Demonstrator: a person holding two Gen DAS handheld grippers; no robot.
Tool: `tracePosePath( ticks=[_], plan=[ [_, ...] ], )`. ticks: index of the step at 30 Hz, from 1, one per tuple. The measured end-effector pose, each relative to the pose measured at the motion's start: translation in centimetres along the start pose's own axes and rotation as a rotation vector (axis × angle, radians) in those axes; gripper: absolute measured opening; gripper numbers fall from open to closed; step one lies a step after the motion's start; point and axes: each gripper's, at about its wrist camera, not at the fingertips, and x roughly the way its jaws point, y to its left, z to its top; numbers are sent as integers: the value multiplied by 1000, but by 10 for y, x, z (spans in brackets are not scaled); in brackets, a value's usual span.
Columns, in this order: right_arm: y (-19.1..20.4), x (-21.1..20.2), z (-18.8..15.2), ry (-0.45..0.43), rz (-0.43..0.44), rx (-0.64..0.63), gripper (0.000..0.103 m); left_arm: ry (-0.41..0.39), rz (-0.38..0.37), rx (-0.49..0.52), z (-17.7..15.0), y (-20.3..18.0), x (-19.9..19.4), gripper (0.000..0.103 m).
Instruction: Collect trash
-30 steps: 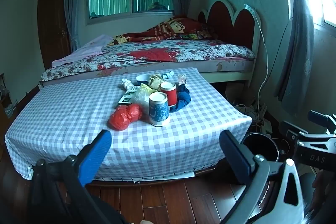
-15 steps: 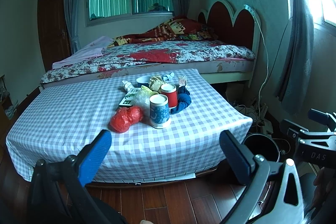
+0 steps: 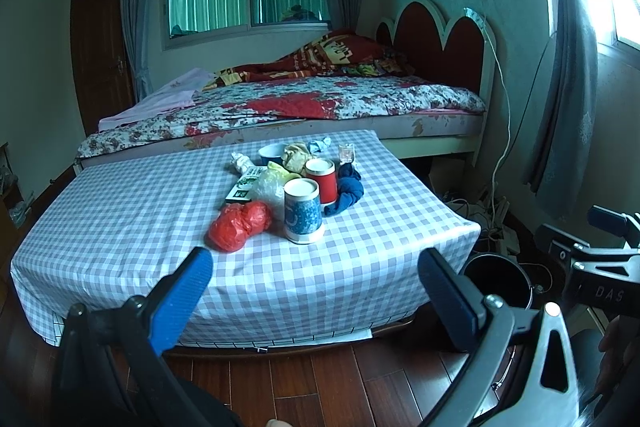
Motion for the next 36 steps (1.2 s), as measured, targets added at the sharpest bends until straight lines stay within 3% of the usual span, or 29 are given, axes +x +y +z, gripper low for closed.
tracePosePath(
  ticks=[36],
  plan=[
    [-1,-2,-3,0,5,8,102,-6,-6,5,-2,-2,-3,103]
  ],
)
